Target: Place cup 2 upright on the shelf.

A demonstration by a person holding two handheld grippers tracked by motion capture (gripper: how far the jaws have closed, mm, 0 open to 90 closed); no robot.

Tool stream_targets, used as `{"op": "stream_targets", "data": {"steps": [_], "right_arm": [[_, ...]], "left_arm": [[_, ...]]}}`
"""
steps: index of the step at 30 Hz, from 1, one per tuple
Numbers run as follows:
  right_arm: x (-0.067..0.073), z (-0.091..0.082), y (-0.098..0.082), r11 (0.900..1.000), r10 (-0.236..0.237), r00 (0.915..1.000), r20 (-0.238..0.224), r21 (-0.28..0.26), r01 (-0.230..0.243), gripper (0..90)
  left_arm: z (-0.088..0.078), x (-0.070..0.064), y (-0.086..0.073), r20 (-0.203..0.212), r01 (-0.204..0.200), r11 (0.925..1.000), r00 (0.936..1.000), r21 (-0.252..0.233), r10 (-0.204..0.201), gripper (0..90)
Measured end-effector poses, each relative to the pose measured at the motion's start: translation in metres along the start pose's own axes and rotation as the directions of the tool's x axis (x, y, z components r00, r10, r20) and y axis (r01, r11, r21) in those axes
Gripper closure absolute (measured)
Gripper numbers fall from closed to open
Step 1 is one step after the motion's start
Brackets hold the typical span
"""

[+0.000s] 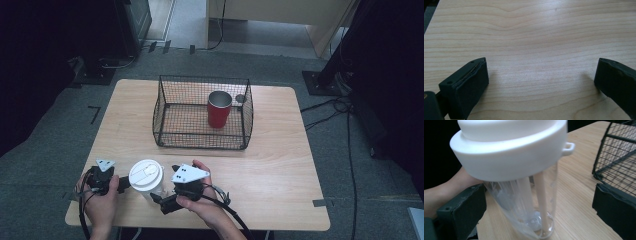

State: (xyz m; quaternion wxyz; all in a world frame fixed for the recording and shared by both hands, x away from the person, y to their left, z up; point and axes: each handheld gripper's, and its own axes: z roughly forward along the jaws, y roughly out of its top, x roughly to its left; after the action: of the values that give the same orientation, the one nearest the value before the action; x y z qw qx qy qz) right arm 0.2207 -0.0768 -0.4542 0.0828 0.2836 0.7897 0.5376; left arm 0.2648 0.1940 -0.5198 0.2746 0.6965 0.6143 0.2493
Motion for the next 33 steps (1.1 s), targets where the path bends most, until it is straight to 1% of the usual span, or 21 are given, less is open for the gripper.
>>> {"op": "stream_targets", "data": {"steps": [7,11,18,21,24,26,27,28,29,31,33], "right_arm": [[0.006,0.011,0.004,1.000,-0.014,0.9997,-0.018,-0.001,0.014,0.0],[0.007,0.016,0.007,1.000,-0.012,0.9996,-0.027,-0.006,0.012,0.0],[0.012,0.028,0.009,1.000,-0.015,0.9996,-0.025,-0.002,0.015,0.0],[0.013,0.033,0.010,1.000,-0.013,0.9997,-0.020,-0.008,0.013,0.0],[0.015,0.037,0.010,1.000,-0.008,0.9997,-0.024,-0.018,0.008,0.0],[0.016,0.039,0.009,1.000,-0.001,0.9999,-0.016,-0.028,0.000,4.4],[0.017,0.039,0.009,0.999,-0.001,1.0000,0.002,-0.037,0.001,7.8],[0.017,0.039,0.009,0.999,0.001,1.0000,0.008,-0.044,0.000,9.9],[0.018,0.038,0.009,0.999,0.007,1.0000,0.003,-0.052,-0.007,12.4],[0.019,0.038,0.010,0.998,-0.012,0.9998,0.018,-0.062,0.013,13.5],[0.020,0.037,0.009,0.998,-0.025,0.9995,0.022,-0.064,0.026,13.8]], "left_arm": [[0.000,0.000,0.000,0.000,0.001,1.0000,1.0000,0.001,-0.001,0.1],[0.000,0.000,0.000,0.000,0.001,1.0000,1.0000,0.001,-0.001,0.1],[0.000,0.000,0.000,0.000,0.001,1.0000,1.0000,0.001,-0.001,0.1],[0.000,0.000,0.000,0.001,0.001,1.0000,1.0000,0.001,-0.001,0.1],[0.000,0.000,0.000,0.000,0.001,1.0000,1.0000,0.001,-0.001,0.1],[0.000,0.000,0.000,0.000,0.001,1.0000,1.0000,0.001,-0.001,0.1],[0.000,0.000,0.000,0.000,0.001,1.0000,1.0000,0.001,-0.001,0.1],[0.000,0.000,0.000,0.000,0.001,1.0000,1.0000,0.001,-0.001,0.1],[0.000,0.000,0.000,0.000,0.000,1.0000,1.0000,0.001,0.000,0.1],[0.000,0.000,0.000,0.001,0.001,1.0000,1.0000,0.001,-0.001,0.1],[0.000,0.000,0.000,0.001,0.001,1.0000,1.0000,0.001,-0.001,0.1]]}}
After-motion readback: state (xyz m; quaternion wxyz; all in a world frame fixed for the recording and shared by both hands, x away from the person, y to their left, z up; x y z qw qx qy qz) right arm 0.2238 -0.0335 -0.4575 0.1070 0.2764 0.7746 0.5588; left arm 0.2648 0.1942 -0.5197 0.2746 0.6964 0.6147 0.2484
